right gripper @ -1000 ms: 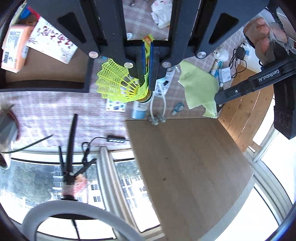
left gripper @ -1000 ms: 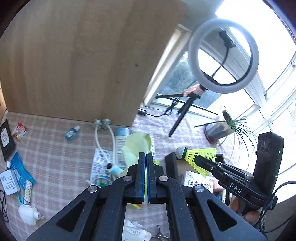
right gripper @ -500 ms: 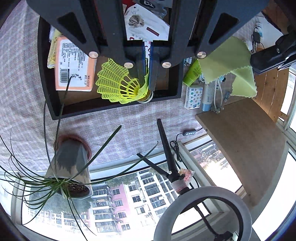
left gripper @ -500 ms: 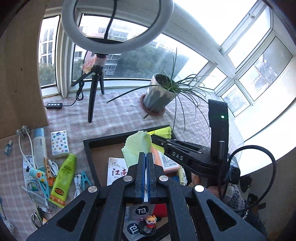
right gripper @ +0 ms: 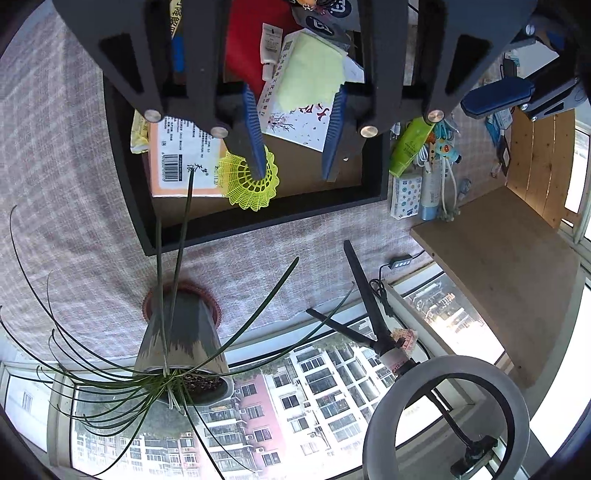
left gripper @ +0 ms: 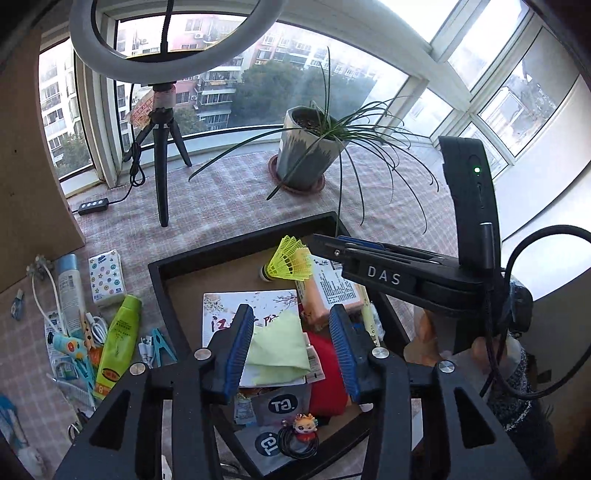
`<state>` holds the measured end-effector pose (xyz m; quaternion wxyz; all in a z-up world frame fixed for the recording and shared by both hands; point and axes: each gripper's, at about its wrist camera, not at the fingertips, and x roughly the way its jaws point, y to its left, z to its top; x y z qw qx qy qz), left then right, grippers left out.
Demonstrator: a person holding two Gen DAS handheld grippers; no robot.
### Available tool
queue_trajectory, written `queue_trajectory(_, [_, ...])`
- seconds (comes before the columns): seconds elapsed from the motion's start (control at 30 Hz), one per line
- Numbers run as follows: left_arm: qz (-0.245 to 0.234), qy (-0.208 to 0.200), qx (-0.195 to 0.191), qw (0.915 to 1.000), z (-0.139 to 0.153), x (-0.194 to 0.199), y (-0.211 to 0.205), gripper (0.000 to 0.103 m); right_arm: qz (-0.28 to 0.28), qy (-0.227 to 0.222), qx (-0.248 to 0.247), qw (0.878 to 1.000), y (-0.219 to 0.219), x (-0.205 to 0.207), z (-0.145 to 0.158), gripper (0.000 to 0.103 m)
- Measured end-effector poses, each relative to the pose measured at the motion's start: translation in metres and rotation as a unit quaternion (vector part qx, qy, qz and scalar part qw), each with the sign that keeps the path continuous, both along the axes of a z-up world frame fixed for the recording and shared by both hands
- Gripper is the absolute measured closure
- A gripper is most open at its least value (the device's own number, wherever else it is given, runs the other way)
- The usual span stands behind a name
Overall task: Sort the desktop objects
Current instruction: 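Carry the green cloth and shuttlecock into the tray and open both grippers, then move both grippers back over the pile of items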
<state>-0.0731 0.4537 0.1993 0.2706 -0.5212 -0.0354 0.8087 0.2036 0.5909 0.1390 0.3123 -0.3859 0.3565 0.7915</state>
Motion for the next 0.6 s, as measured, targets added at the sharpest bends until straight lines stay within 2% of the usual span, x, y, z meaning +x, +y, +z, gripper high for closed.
queue_trajectory(0.07, [0.008,-0.006,-0.006,0.9999,-0.004,-0.001,-0.009,0.062,0.001,-0.002,0.001,1.000,-0.004,0.001,0.002,0.065])
queue_trajectory(0.2, [0.024,-0.010,-0.017,0.9995,-0.007,-0.001,-0.026,0.062,0.006,0.011,-0.004,1.000,-0.016,0.003,0.006,0.064])
queue_trajectory(0.4, [0.066,0.005,-0.056,0.9962,-0.015,0.006,-0.061,0.059,0.021,0.008,0.016,1.000,-0.049,-0.002,0.014,0.064])
queue_trajectory(0.6, [0.115,0.027,-0.090,0.9889,-0.022,0.029,-0.103,0.054,0.042,0.006,0.023,0.999,-0.083,-0.010,0.009,0.064])
